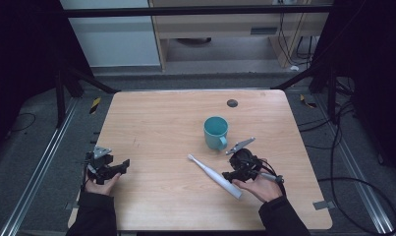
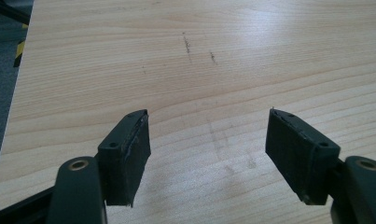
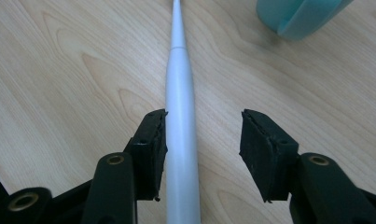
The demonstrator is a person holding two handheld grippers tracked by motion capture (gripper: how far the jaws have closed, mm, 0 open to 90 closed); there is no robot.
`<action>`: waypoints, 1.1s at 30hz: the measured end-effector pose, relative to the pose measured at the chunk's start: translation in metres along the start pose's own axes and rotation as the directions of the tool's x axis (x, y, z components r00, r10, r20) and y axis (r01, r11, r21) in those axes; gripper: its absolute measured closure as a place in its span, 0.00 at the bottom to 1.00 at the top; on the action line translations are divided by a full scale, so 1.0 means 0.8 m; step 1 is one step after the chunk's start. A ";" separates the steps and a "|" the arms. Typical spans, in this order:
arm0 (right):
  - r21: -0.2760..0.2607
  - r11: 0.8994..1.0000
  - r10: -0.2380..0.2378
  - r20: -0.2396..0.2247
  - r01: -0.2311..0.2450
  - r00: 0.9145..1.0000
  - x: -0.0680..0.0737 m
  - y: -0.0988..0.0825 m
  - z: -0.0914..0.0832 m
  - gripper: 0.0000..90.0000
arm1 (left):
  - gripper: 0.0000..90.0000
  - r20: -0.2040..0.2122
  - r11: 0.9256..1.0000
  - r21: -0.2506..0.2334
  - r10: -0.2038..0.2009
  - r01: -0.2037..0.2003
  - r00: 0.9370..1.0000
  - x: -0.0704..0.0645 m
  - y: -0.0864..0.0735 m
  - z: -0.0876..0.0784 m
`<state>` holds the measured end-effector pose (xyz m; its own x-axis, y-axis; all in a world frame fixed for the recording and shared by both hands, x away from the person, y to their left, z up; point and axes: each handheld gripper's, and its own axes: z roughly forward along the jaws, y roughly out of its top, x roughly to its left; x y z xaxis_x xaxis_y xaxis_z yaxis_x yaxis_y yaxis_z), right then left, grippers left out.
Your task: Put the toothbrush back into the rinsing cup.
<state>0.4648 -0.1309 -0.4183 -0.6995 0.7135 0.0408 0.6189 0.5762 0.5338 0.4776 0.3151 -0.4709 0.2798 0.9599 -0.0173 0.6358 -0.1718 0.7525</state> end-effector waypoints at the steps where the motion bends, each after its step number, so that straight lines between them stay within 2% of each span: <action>1: 0.006 1.000 0.000 0.000 0.000 1.000 0.001 0.000 0.001 0.58 | 0.34 0.000 1.000 0.000 0.000 0.000 1.000 0.000 0.000 0.000; 20: 0.110 0.994 0.001 -0.055 0.005 0.998 0.008 -0.005 0.026 0.64 | 0.34 0.000 1.000 0.005 0.002 -0.002 1.000 -0.001 0.000 0.001; 28: 0.185 0.982 -0.018 -0.051 0.027 0.999 0.010 0.002 0.044 0.66 | 0.34 0.000 1.000 0.006 0.003 -0.003 1.000 -0.001 0.000 0.001; 33: 0.210 0.977 -0.032 -0.055 0.043 0.998 0.011 0.005 0.051 0.68 | 0.34 0.000 1.000 0.006 0.003 -0.003 1.000 -0.001 0.000 0.001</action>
<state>0.4760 -0.1059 -0.4503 -0.7375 0.6717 0.0700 0.6496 0.6771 0.3458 0.4781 0.3144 -0.4710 0.2817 0.9594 -0.0143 0.6390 -0.1764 0.7487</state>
